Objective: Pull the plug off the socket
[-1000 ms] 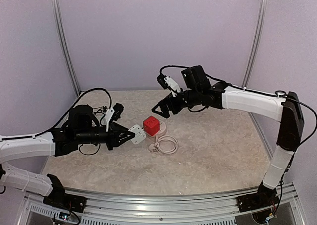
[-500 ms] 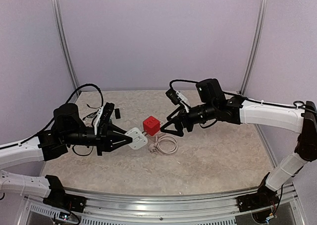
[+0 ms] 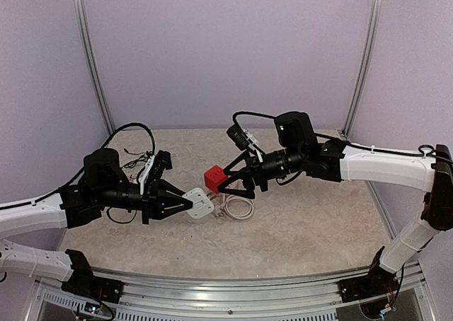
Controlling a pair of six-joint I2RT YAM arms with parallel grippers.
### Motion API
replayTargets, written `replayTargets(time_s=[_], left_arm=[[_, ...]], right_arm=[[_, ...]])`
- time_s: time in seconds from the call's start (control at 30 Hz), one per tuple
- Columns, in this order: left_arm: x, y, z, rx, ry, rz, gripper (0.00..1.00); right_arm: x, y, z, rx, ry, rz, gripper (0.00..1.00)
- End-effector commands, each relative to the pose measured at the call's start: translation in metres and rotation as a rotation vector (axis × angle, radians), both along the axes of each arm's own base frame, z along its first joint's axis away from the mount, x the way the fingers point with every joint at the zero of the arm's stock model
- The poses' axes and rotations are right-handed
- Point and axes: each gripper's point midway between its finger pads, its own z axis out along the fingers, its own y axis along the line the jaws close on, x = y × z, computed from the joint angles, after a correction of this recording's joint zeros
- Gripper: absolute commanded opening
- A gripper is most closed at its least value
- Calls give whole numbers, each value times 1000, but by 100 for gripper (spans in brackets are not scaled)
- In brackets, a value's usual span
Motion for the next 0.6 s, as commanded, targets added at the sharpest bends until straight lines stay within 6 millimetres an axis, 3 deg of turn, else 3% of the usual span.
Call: replayTargets(time_s=[0.0,0.2,0.43,0.57], left_arm=[[-1,-5,13,-20,-16,-26,0],[-1,-7,10,-16,-11,-33,0],[-2,-5,9,-14,-12,-31,0],[-3,-6,11,-20,-9,-38,0]], right_arm=[[-10,11,-3,-14,0,49,93],[-11,13,-5,-22,-8,42,93],[-1,8,7,-23,-57,-16,93],[16,4,-8,-94,-60,-88,93]])
